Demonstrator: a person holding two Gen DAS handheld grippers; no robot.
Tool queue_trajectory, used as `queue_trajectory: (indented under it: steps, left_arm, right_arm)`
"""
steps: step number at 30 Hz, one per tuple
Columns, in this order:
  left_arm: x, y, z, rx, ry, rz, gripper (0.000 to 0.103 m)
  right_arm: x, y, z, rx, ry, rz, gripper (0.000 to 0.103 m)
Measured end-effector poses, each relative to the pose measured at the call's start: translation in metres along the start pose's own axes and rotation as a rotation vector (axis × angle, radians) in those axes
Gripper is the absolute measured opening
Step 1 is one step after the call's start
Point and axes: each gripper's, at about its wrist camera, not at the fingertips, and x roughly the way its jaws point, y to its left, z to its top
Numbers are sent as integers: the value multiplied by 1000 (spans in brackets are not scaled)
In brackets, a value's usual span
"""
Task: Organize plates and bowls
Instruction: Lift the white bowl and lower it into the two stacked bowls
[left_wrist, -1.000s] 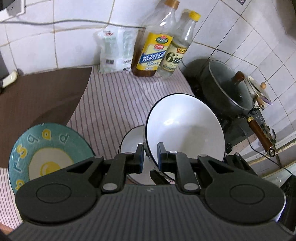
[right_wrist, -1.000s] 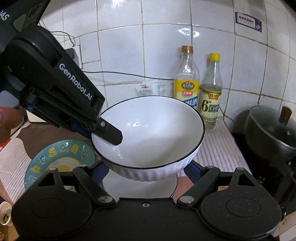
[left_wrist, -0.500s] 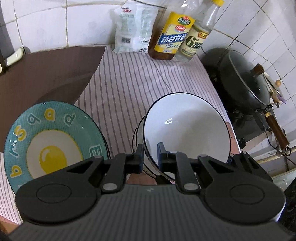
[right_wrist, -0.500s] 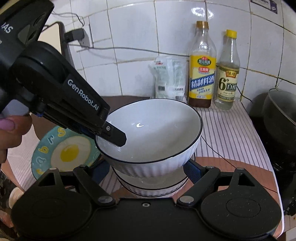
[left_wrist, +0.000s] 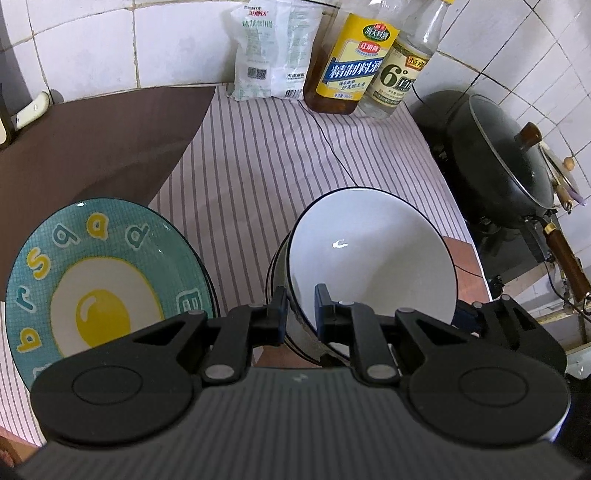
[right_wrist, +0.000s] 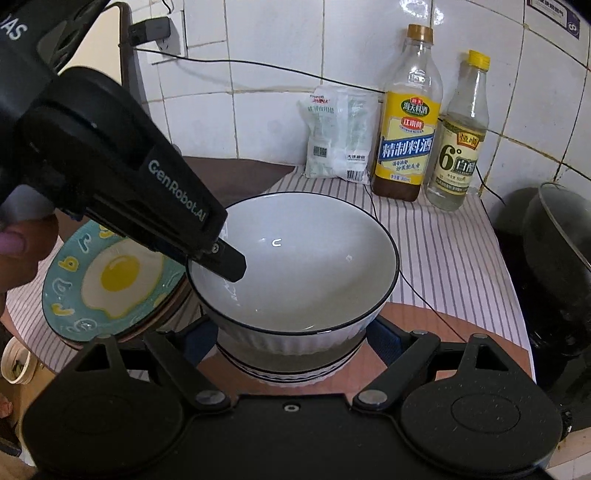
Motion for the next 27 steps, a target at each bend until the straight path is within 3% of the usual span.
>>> queue_trajectory:
  steps: [15,21,27]
  left_arm:
    - [-1,3,3,-75,-22,3,16]
    - [-6,-8,0,19,-48,63,17]
    - [-12,-3,0,-1,-68,47,17]
  right_arm:
    - [1,-6,0,20,31,45,94]
    - [-5,-4,-3,12,9,42,94]
    - [-6,-3,-10,36,-19,20,94]
